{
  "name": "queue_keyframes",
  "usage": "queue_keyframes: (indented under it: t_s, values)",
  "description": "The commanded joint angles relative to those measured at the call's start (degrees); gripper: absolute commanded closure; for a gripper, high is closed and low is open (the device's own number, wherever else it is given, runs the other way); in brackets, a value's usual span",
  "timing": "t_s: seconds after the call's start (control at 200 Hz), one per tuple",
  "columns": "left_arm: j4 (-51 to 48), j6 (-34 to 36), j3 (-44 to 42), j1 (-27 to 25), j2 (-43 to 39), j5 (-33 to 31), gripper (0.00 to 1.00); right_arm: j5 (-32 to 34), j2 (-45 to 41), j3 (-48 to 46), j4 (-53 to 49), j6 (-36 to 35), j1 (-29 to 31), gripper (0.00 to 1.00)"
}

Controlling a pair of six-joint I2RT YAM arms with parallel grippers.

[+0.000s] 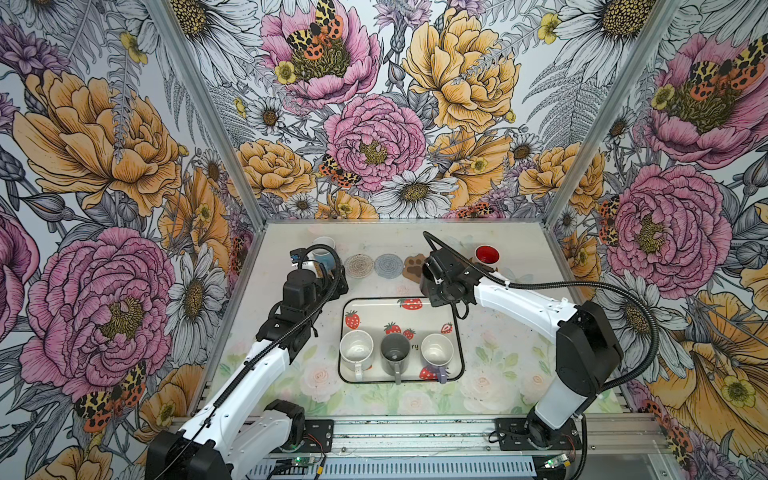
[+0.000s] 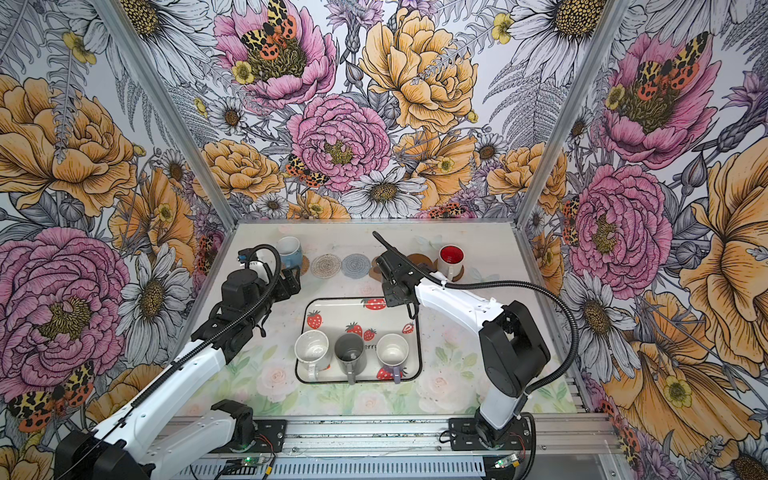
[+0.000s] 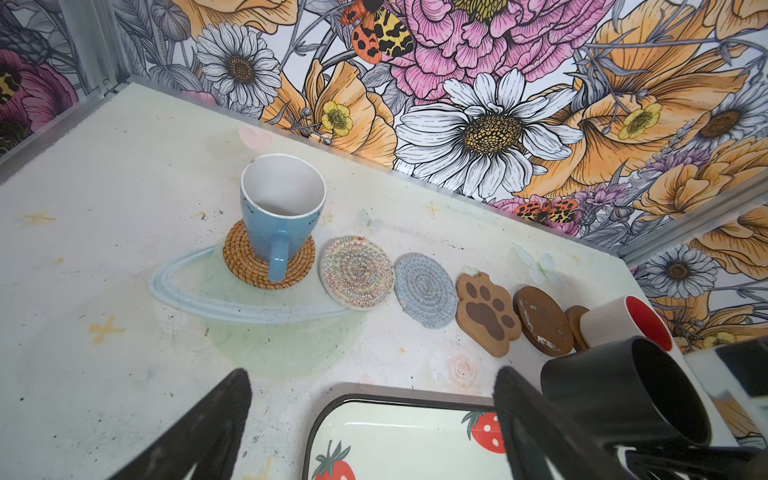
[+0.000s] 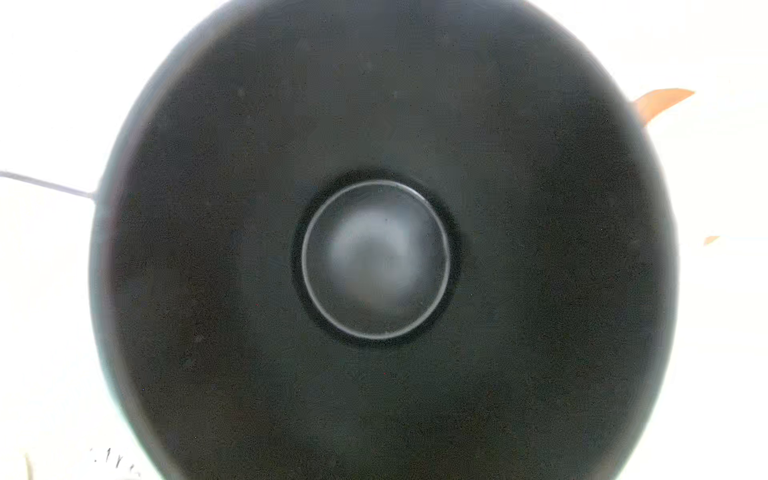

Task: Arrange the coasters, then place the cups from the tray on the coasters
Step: 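Lift the black mug with the right gripper toward the scratched brown disc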

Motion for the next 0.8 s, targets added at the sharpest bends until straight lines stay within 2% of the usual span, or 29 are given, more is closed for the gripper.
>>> queue_keyframes:
  t_s: [0.0, 0.796]
  values:
    - [1.00, -0.34, -0.77, 0.87, -0.67, 1.19, 0.07, 3.00, -2.24, 4.49, 2.54, -2.56, -1.51, 1.00]
    - [1.49, -1.59, -1.43, 2.82, 0.70, 0.92, 0.08, -1.00, 13.37, 20.75, -0.88, -7.12, -13.39, 1.00]
